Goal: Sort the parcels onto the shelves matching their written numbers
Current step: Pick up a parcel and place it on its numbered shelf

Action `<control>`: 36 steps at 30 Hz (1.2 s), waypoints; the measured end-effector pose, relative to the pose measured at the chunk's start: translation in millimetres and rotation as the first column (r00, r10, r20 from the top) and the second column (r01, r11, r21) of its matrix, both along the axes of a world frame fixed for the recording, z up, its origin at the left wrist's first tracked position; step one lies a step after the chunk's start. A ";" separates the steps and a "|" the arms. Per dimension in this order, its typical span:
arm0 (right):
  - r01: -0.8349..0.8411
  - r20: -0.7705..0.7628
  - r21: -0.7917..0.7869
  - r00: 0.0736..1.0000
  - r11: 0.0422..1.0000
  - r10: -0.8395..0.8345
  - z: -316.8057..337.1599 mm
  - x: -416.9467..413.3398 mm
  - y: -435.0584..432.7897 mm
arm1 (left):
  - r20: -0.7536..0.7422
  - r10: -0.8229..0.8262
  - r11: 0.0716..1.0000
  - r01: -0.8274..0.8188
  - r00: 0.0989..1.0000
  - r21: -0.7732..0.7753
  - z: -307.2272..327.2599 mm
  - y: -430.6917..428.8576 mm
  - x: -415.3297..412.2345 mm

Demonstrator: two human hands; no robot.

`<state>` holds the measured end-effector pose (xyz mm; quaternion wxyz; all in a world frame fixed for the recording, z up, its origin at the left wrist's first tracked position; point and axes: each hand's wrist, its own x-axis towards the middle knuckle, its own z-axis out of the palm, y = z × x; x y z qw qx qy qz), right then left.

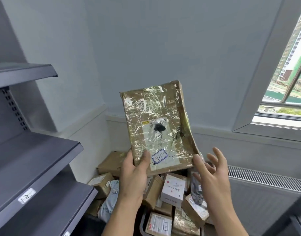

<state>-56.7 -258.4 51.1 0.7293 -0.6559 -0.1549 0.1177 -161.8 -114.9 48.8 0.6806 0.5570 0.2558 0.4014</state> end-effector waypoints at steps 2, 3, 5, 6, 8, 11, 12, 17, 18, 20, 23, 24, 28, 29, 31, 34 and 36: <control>-0.081 0.074 -0.012 0.994 0.997 0.081 2.1 2.7 -3.7 | -0.020 -0.018 1.000 0.019 1.000 0.025 -1.1 -3.0 -1.5; -0.134 0.082 -0.011 0.987 0.991 0.135 1.3 4.5 -5.1 | -0.026 -0.019 0.999 0.021 0.999 0.042 -1.2 -6.0 -1.8; -0.228 0.080 -0.021 0.970 0.973 0.229 -1.3 9.0 -9.1 | -0.035 -0.024 0.997 0.026 0.999 0.075 -1.5 -13.7 -2.6; -0.258 0.087 -0.032 0.962 0.966 0.260 -3.8 11.9 -11.3 | -0.034 -0.024 0.996 0.027 0.999 0.088 -0.3 -19.4 -3.2; -0.294 0.076 -0.029 0.952 0.955 0.295 -7.6 17.2 -18.0 | -0.033 -0.006 0.995 0.009 0.999 0.096 0.3 -30.8 -4.6; -0.349 0.047 -0.018 0.936 0.937 0.349 -10.5 27.0 -30.4 | -0.029 0.053 0.996 -0.051 0.998 0.076 -2.8 -48.0 -5.6; -0.369 0.048 -0.033 0.928 0.929 0.370 -10.8 30.6 -34.7 | -0.033 0.085 0.993 -0.082 0.996 0.079 -3.2 -55.7 -5.6; -0.449 0.090 -0.112 0.884 0.886 0.459 -14.2 48.6 -55.3 | -0.069 0.246 0.968 -0.243 0.967 0.056 -11.1 -95.1 -2.3; -0.471 0.096 -0.113 0.871 0.875 0.481 -14.7 50.7 -59.4 | -0.073 0.269 0.962 -0.265 0.960 0.060 -12.2 -102.8 -2.5; -0.511 0.102 -0.119 0.846 0.851 0.523 -17.6 53.8 -66.0 | -0.090 0.323 0.945 -0.316 0.942 0.082 -13.0 -118.3 -4.5; -0.575 0.087 -0.115 0.807 0.810 0.585 -23.8 52.7 -75.2 | -0.111 0.378 0.924 -0.368 0.919 0.103 -12.9 -138.4 -13.1; -0.592 0.085 -0.112 0.794 0.798 0.601 -24.6 50.5 -78.3 | -0.116 0.391 0.919 -0.381 0.913 0.100 -12.6 -144.2 -17.2; -0.647 0.071 -0.100 0.753 0.756 0.654 -27.4 38.8 -87.4 | -0.172 0.429 0.903 -0.417 0.887 0.098 -12.0 -162.6 -35.6; -0.659 0.066 -0.093 0.744 0.746 0.665 -27.7 34.8 -89.2 | -0.179 0.439 0.898 -0.427 0.880 0.104 -11.3 -166.2 -40.9; -0.681 0.048 -0.074 0.727 0.728 0.685 -28.3 26.0 -93.6 | -0.177 0.462 0.887 -0.449 0.869 0.111 -11.1 -173.6 -52.4; -0.714 0.049 -0.055 0.696 0.698 0.716 -26.2 11.9 -100.2 | -0.185 0.499 0.866 -0.481 0.847 0.134 -12.7 -184.1 -71.2; -0.730 0.055 -0.051 0.680 0.682 0.732 -25.7 1.7 -103.8 | -0.187 0.524 0.851 -0.503 0.831 0.151 -12.8 -191.9 -84.9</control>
